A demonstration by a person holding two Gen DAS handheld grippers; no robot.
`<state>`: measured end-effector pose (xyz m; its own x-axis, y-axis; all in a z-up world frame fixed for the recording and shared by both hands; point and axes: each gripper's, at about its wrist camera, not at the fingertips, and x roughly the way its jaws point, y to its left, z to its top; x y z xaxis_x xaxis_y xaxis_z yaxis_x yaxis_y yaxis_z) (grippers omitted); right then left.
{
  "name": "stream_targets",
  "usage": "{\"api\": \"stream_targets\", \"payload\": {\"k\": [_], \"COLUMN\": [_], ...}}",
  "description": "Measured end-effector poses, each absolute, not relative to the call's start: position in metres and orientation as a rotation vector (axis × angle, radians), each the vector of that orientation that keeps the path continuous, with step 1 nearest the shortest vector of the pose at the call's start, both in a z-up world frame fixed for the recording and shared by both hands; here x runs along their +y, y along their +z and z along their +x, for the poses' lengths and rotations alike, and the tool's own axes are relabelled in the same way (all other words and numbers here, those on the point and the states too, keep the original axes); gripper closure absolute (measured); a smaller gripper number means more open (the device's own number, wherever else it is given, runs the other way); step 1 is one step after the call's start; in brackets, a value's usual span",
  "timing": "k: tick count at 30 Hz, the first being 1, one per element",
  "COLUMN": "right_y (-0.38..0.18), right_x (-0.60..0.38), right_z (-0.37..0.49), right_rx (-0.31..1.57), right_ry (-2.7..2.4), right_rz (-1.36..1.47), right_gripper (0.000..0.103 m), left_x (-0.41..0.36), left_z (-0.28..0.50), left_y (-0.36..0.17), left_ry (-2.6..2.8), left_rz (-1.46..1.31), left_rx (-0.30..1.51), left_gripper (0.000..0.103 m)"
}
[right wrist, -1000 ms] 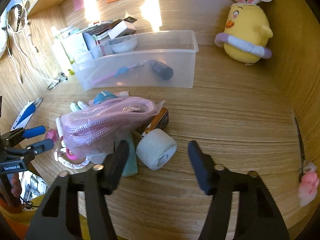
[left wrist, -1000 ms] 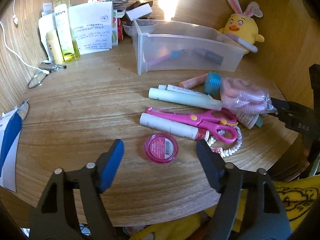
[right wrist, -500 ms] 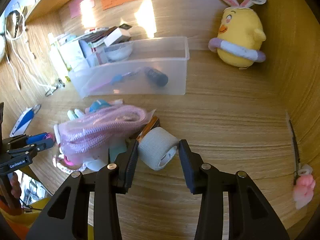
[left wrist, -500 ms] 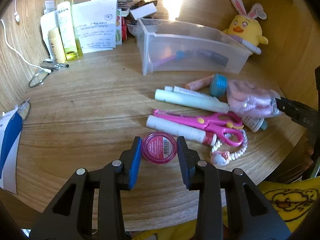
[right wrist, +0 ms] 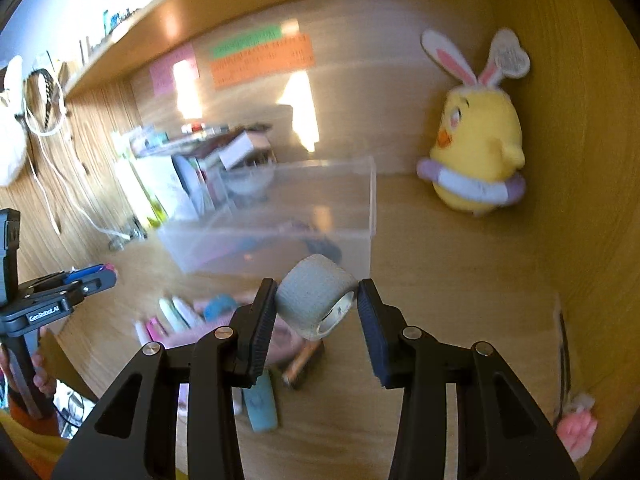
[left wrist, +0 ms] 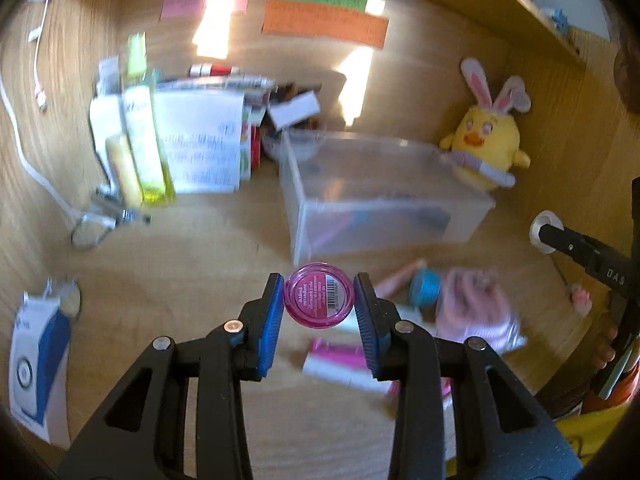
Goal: Organize objects
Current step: 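Lower both items into the clear box and open both tools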
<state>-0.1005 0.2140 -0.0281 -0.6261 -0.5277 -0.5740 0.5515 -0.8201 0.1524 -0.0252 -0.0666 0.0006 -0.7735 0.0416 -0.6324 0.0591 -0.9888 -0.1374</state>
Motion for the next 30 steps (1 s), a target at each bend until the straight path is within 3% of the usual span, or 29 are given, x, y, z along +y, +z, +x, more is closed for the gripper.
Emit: {"api": "stream_targets", "payload": {"k": [10,30], "right_y": [-0.009,-0.059], "right_x": [0.190,0.118], "right_z": [-0.137,-0.210], "right_rx": [0.072,0.164], "right_ry": [-2.396,-2.263], "right_rz": [0.757,0.951], "right_gripper": [0.065,0.065], "left_x": [-0.063,-0.064], "left_z": [-0.080,-0.165], "left_y": [0.026,-0.016], "left_ry": [-3.005,-2.980], "left_rz": [1.002,1.268], "left_rx": [0.227,0.263], "left_gripper": [0.068,0.068]}}
